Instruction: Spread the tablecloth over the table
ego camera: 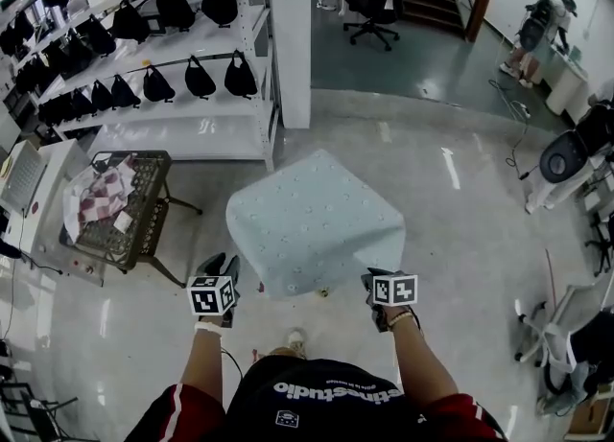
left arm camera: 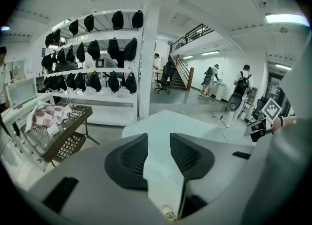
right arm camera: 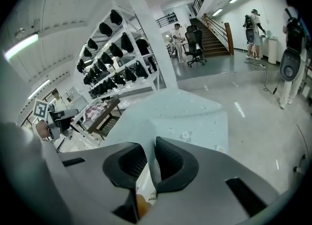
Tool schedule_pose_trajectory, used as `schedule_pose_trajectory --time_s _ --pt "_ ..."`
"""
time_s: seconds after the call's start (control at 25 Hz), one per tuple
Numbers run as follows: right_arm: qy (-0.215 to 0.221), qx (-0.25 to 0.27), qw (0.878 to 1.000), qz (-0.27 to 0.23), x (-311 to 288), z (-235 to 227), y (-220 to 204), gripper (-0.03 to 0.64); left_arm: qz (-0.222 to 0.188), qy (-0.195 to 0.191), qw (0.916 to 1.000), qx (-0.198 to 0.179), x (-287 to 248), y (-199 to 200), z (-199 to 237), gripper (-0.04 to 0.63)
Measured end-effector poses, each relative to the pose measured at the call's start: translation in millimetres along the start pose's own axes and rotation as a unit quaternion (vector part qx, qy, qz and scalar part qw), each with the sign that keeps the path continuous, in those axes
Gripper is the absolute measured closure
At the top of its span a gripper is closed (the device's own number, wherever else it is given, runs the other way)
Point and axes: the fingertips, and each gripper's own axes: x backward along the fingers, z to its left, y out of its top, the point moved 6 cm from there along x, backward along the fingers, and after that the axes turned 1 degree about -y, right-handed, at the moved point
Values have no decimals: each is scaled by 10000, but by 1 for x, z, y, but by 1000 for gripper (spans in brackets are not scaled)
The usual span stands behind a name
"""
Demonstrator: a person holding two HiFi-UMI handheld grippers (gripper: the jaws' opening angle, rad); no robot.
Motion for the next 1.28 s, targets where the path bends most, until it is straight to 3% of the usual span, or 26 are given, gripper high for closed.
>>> schedule_pose_trajectory --time_s 0.56,0.88,1.28 --pt "-193 709 9959 528 16 -11 -32 466 -84 -401 9990 -166 -20 21 -36 442" --pt "-23 431 9948 927 40 -35 -72 454 -125 -760 9961 -421 -39 35 -78 442" --pt "-236 187 9982 510 71 -60 -64 454 -282 -947 9937 -533 -37 51 -112 442"
